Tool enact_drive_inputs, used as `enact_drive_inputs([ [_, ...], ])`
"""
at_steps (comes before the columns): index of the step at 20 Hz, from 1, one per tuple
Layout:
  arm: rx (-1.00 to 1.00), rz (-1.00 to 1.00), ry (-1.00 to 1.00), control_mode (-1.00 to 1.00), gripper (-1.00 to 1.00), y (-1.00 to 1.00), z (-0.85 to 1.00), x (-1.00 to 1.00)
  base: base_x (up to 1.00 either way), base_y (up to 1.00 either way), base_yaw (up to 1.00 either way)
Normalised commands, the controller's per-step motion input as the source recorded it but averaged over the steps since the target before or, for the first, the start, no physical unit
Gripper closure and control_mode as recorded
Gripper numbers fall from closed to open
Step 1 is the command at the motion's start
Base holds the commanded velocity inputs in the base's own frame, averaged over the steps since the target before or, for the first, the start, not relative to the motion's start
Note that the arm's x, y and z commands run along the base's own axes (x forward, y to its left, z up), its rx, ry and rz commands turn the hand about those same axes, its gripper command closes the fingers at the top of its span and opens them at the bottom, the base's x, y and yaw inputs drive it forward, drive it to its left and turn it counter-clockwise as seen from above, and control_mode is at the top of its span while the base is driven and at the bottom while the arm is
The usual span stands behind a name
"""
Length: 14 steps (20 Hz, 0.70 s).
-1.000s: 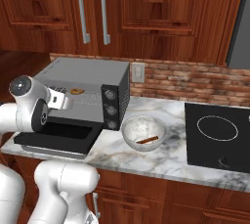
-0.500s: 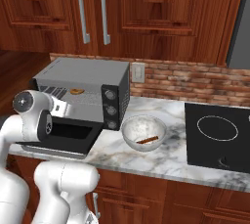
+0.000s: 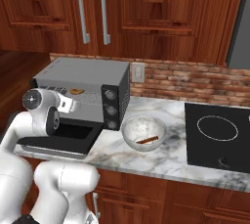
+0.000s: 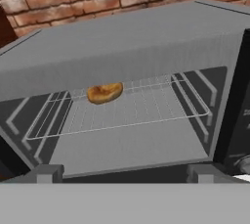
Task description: Pick up the heated bread from the toaster oven and place it in the bowl. Then move the bread bowl to the dining counter.
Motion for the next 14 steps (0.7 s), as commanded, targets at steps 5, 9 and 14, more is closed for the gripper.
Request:
enact_drive_inputs([
  [5,-0.1,0.0,0.0,-1.0,-1.0,0.03,-0.16,0.17,0.0,0.0,0.0],
  [9,-0.12,0.0,0.0,-1.0,-1.0,0.09,-0.26,0.14,0.0,0.0,0.0],
  [14,-0.07,0.0,0.0,-1.0,-1.0,0.07,-0.21,0.14,0.0,0.0,0.0],
])
